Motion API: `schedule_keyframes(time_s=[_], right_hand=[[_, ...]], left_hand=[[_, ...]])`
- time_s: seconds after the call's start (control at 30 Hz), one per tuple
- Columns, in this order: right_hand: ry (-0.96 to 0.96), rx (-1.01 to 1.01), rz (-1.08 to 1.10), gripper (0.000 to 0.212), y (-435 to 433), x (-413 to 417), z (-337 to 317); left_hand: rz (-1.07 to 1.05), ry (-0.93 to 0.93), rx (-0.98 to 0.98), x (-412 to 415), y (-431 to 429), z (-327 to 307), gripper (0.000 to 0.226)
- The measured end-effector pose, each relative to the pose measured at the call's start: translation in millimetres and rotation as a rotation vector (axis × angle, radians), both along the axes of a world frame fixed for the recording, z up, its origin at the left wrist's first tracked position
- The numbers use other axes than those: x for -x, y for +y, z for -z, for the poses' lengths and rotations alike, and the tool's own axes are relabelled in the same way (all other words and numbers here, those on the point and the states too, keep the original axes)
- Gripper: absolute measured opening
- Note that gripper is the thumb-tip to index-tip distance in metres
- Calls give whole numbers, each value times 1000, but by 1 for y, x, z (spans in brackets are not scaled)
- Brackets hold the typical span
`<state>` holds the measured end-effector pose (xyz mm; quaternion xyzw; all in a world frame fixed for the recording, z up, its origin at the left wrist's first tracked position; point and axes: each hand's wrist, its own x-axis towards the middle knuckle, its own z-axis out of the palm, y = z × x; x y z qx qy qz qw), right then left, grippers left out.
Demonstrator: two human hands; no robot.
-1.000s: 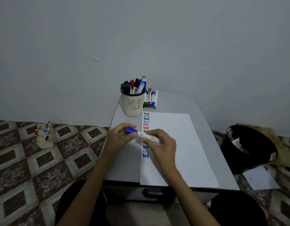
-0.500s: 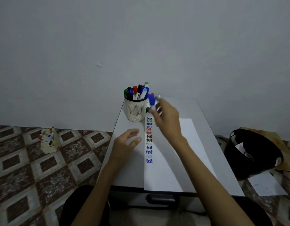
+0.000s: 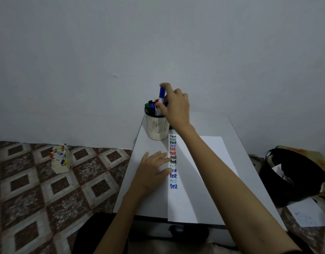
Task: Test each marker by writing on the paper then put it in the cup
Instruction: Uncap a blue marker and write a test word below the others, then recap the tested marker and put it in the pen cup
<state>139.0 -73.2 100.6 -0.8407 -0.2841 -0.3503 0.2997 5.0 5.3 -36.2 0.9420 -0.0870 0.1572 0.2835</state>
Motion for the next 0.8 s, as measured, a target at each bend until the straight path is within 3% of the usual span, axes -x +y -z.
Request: schedule_keyframes(time_s=[0.17, 0.33, 0.47, 0.6, 0.7, 0.8], right_hand=[[-45, 61, 36, 38, 8, -1, 21], [-127, 42, 98, 11, 4, -8, 38], [-161, -44, 82, 21, -9, -10, 41], [177, -237, 190, 40, -38, -20, 54], [516, 100, 222, 47, -58, -33, 81], [585, 324, 148, 53, -64, -34, 101]], left_hand=[[1, 19, -9, -2, 0, -2, 72], [9, 29, -18, -4, 2, -1, 73], [4, 39, 4, -4, 2, -1, 72], [4, 47, 38, -4, 1, -3, 72], [0, 59, 68, -2, 1, -5, 74], [-5, 54, 75, -2, 0, -5, 69]])
